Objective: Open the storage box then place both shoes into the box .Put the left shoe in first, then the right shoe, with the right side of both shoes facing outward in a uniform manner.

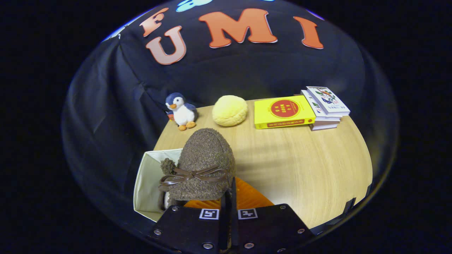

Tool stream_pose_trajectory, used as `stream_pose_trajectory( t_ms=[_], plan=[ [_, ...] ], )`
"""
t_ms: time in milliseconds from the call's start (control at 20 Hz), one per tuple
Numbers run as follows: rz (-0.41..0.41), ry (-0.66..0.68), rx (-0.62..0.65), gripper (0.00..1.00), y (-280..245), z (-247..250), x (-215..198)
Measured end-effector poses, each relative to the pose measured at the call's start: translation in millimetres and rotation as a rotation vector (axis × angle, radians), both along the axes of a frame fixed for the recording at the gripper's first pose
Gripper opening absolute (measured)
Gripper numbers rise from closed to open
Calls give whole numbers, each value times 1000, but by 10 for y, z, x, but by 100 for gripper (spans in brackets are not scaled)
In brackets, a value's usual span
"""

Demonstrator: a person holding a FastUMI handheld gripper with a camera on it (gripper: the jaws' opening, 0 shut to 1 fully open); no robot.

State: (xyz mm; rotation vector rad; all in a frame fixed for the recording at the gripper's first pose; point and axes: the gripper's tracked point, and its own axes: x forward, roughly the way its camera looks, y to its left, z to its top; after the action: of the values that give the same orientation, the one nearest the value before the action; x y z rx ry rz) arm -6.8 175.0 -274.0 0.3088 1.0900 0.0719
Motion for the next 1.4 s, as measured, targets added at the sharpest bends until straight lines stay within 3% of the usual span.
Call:
stream_pose_trajectory(
  t_ms=[300,550,1050,1250,1400],
  plan=[
    [113,-4,50,5,902,87,111],
    [179,33,11,5,1325,-266,69],
    [233,142,-185,8,1433,-973,-77],
    [302,179,-172,17,1535,-1005,-227],
    [304,194,-111,21,1510,-858,-340]
  ],
)
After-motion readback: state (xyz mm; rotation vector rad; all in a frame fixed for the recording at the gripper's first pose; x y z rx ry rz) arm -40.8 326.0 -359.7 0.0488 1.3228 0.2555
